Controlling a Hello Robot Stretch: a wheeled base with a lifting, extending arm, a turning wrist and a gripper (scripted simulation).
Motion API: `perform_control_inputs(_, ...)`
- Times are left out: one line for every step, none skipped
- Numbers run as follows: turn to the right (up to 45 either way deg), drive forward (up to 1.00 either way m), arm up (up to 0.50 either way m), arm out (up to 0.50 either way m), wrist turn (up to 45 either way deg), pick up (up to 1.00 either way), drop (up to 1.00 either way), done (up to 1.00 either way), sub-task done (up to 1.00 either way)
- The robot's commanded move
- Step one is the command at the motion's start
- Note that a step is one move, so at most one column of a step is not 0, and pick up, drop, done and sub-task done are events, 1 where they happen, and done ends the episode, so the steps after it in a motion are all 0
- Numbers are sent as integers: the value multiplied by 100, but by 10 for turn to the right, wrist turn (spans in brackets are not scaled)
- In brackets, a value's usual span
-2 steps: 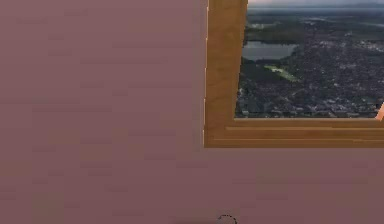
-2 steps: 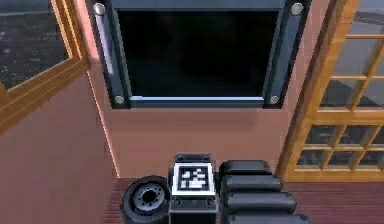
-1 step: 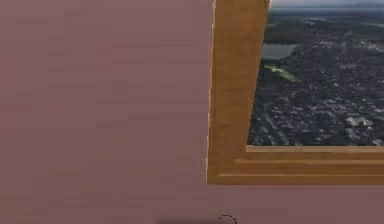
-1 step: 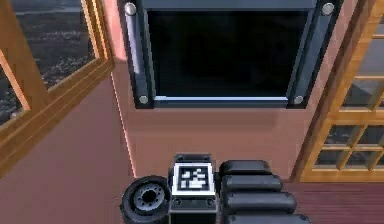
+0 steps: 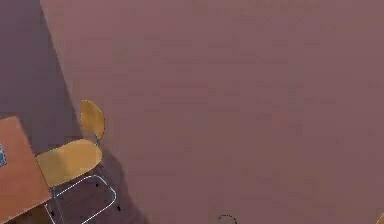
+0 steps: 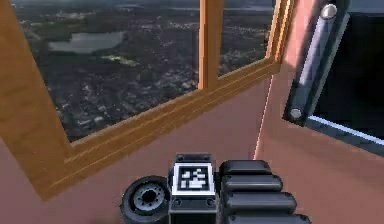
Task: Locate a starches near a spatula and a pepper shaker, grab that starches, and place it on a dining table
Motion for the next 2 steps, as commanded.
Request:
perform_control_inputs(-390,0,0,0,0,0,0,0,0)
perform_control_inputs(0,30,0,0,0,0,0,0,0)
